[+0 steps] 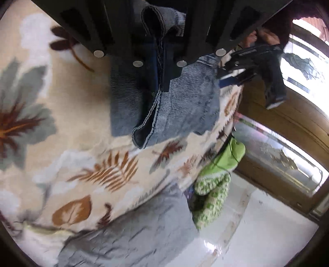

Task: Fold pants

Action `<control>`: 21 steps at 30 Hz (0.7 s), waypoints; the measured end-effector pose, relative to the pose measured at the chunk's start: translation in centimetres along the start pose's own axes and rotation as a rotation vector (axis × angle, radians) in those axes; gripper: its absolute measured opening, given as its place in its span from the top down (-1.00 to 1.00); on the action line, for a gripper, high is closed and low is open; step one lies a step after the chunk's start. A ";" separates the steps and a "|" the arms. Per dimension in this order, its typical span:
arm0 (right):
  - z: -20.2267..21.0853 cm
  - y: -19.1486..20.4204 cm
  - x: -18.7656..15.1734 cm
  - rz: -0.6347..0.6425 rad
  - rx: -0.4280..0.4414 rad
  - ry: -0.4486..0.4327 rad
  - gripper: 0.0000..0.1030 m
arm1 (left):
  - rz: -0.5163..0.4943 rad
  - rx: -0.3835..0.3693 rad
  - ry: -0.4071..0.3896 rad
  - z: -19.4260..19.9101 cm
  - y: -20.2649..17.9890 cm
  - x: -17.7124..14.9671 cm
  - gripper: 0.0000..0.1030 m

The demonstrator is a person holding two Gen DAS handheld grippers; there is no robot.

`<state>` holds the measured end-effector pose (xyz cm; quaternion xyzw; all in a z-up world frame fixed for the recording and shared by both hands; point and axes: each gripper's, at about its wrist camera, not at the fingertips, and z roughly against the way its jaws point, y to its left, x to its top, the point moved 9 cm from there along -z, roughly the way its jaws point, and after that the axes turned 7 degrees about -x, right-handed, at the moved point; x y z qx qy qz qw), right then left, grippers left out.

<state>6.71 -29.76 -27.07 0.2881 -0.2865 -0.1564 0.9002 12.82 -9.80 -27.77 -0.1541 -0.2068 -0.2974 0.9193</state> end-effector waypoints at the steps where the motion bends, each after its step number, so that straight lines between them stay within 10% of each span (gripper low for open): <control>1: 0.7 -0.5 0.0 -0.003 -0.006 -0.017 0.93 | -0.024 0.018 -0.004 -0.2 -0.5 0.1 -0.03; 7: -0.3 -4.9 -1.2 -0.121 -0.084 0.017 0.93 | 0.060 0.075 0.025 -0.9 1.5 -0.5 -0.31; 15: -2.3 4.3 2.8 0.086 -0.011 -0.023 0.92 | 0.011 0.144 -0.095 3.8 0.9 3.4 -0.34; 21: -8.7 7.7 4.1 0.206 -0.131 0.017 0.91 | 0.041 0.237 0.027 -1.6 3.4 4.5 -0.35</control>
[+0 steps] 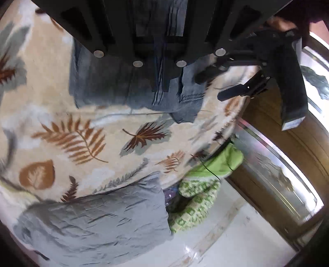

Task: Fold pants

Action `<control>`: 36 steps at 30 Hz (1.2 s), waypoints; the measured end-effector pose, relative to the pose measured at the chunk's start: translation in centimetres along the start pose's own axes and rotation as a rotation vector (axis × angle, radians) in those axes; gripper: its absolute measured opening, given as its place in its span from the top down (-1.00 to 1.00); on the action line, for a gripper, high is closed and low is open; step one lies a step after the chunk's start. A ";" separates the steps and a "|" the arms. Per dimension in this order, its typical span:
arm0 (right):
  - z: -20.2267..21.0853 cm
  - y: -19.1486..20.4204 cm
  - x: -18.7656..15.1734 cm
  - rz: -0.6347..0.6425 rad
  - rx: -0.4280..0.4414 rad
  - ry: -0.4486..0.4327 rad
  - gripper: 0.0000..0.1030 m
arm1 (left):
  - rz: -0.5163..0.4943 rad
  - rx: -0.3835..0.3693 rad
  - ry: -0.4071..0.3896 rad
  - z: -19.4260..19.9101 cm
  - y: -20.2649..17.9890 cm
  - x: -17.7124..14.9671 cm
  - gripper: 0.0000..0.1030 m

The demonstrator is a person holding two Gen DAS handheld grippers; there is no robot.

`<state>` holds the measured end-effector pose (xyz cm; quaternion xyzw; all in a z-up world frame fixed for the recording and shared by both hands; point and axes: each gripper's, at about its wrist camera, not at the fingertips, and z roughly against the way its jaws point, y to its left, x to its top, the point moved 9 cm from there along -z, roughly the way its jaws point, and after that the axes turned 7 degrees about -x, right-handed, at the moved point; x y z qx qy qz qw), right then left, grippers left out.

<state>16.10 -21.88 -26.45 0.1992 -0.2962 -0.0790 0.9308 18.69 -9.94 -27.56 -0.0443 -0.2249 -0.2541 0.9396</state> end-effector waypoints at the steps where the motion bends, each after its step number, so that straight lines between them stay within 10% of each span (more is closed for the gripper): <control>1: -1.1 -0.5 -0.2 -0.004 -0.025 0.025 0.91 | 0.016 -0.004 0.014 -0.8 0.3 -0.2 -0.38; 10: -5.4 -4.3 -1.6 -0.191 0.117 0.092 0.98 | 0.191 -0.096 0.025 -2.7 2.7 -1.6 -0.75; 36: 2.1 -3.1 -10.3 -0.020 -0.108 0.086 0.89 | -0.005 0.054 -0.068 3.8 -1.2 -8.2 -0.74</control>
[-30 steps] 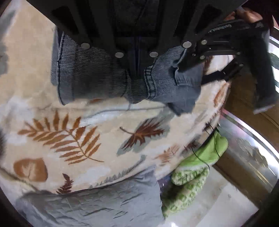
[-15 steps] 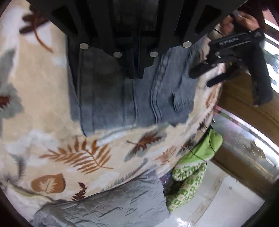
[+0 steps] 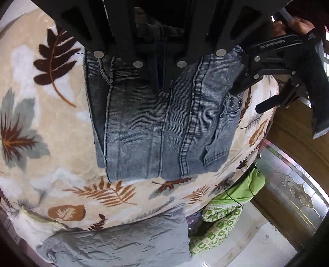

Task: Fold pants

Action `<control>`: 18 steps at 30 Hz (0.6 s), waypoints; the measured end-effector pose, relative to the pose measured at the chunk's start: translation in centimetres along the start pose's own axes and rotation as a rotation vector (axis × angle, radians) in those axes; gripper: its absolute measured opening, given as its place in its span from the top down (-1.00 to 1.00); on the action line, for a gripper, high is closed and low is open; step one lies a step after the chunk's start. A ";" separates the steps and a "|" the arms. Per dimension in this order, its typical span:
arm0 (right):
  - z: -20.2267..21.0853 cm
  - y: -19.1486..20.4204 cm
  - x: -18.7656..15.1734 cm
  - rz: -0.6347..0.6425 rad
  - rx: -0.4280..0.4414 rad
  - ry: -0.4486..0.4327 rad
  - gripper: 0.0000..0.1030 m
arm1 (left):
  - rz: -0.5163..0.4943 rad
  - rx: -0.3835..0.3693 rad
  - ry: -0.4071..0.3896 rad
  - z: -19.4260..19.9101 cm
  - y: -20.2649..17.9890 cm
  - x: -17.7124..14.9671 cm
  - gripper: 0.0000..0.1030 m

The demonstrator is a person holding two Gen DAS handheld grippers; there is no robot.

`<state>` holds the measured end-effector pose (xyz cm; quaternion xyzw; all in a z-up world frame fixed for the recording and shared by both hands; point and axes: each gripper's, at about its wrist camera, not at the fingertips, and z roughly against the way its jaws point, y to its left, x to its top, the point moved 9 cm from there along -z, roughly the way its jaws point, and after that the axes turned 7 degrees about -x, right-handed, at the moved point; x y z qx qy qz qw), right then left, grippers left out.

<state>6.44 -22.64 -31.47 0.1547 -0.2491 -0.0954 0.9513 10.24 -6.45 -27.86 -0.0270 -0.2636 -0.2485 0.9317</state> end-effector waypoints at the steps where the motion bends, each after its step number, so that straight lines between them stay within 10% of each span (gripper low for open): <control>1: -0.1 0.0 -0.1 0.004 0.001 -0.001 0.89 | 0.003 -0.002 0.002 -0.1 0.0 -0.1 -0.74; 18: 1.5 -0.5 0.0 -0.007 0.054 0.014 0.87 | 0.115 -0.099 -0.027 1.0 3.0 -0.5 -0.79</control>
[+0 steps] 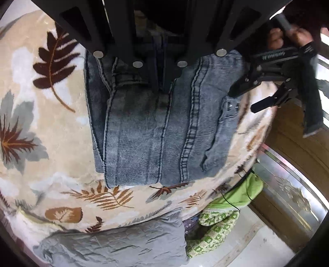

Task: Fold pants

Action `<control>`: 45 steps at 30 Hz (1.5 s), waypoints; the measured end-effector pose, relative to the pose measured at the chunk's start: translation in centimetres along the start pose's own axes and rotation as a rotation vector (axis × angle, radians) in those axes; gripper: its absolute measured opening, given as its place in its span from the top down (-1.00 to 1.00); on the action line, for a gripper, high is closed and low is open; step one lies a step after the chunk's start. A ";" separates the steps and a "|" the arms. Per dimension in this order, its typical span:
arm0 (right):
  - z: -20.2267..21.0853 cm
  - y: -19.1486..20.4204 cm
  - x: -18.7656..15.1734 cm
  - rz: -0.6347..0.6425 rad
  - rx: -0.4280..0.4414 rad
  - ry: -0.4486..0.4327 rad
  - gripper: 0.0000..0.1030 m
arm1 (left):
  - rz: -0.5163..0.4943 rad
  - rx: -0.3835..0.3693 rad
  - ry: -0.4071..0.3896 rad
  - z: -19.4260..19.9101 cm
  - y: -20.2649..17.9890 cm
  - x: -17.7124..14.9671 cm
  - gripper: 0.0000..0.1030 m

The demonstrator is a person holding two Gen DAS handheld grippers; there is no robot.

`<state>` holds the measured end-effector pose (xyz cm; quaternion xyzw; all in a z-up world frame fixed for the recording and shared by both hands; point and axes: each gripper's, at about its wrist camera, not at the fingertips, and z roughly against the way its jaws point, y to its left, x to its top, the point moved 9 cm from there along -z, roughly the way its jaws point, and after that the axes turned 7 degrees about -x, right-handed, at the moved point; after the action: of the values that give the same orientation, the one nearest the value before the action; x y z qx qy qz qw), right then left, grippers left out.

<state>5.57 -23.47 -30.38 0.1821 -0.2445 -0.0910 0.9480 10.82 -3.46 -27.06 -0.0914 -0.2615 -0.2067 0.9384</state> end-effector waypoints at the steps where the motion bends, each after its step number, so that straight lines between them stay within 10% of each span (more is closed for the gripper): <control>1: 0.4 -0.4 0.1 -0.009 0.000 -0.010 0.87 | 0.026 -0.015 -0.014 0.5 0.6 0.4 -0.79; 8: 2.1 -4.7 0.9 -0.130 -0.007 -0.043 0.67 | 0.133 -0.069 -0.021 1.0 3.7 2.0 -0.79; 12: 2.3 -5.6 1.2 -0.190 0.045 -0.080 -0.46 | 0.155 -0.104 0.021 -0.2 3.9 1.6 -0.79; 45: -3.9 -4.2 4.2 -0.216 0.304 0.032 -0.46 | 0.116 -0.233 0.098 -4.8 -0.4 3.0 -0.79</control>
<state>10.76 -27.25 -33.45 0.3500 -0.2193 -0.1513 0.8981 15.14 -6.16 -29.50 -0.2046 -0.1840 -0.1854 0.9434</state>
